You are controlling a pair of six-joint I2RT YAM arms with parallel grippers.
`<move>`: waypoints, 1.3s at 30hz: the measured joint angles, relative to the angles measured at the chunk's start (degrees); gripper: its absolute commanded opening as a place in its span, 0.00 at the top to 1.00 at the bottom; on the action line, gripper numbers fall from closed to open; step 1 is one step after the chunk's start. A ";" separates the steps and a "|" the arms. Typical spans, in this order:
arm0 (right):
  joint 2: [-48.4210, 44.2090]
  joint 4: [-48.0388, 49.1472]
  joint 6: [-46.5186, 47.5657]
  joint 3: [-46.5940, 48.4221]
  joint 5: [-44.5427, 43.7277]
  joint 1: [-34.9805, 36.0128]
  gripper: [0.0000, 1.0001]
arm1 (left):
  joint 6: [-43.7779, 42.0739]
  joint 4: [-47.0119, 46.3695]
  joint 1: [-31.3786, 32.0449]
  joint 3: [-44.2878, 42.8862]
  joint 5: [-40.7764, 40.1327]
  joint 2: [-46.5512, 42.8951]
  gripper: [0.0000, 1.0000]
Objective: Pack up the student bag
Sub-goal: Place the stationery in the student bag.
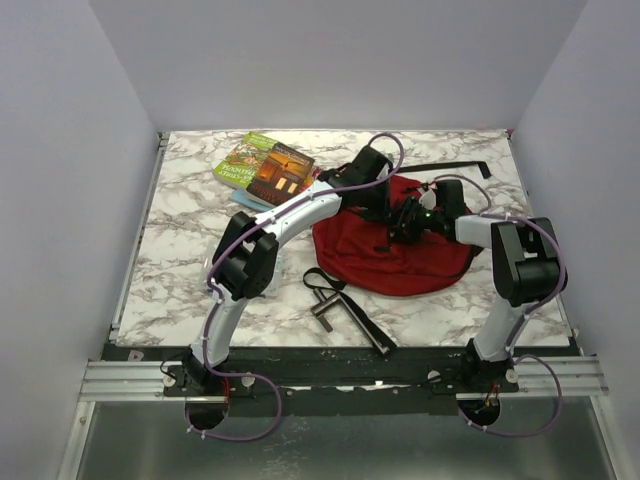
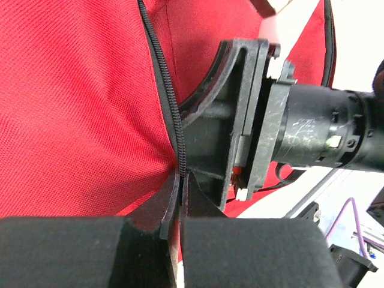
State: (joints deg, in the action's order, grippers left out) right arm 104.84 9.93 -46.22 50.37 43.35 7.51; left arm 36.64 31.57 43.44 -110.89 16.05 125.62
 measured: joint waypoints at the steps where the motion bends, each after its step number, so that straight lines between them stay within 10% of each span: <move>1: -0.04 -2.80 1.57 1.46 -0.74 -0.11 0.49 | 0.00 -0.17 -0.02 0.15 0.00 0.00 1.00; 10: -3.08 -10.51 7.32 1.66 -2.78 -5.09 0.37 | 0.26 -0.79 0.24 1.07 0.35 -0.07 1.00; 22: -1.90 -3.28 0.92 -0.98 -0.74 -2.19 0.84 | 0.50 -0.76 0.39 1.36 1.07 -0.07 1.00; 32: -0.79 -12.11 5.95 3.76 -2.40 -3.32 0.54 | 1.07 -0.55 0.74 1.53 1.07 -0.07 1.00; 39: -8.11 -18.45 10.34 3.80 -10.51 -4.57 0.50 | 1.81 -0.79 1.01 1.79 1.05 -0.09 1.00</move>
State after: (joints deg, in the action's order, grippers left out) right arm 96.73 -8.51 -35.88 54.17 32.84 2.94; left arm 38.46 30.79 44.45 -109.10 17.10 125.54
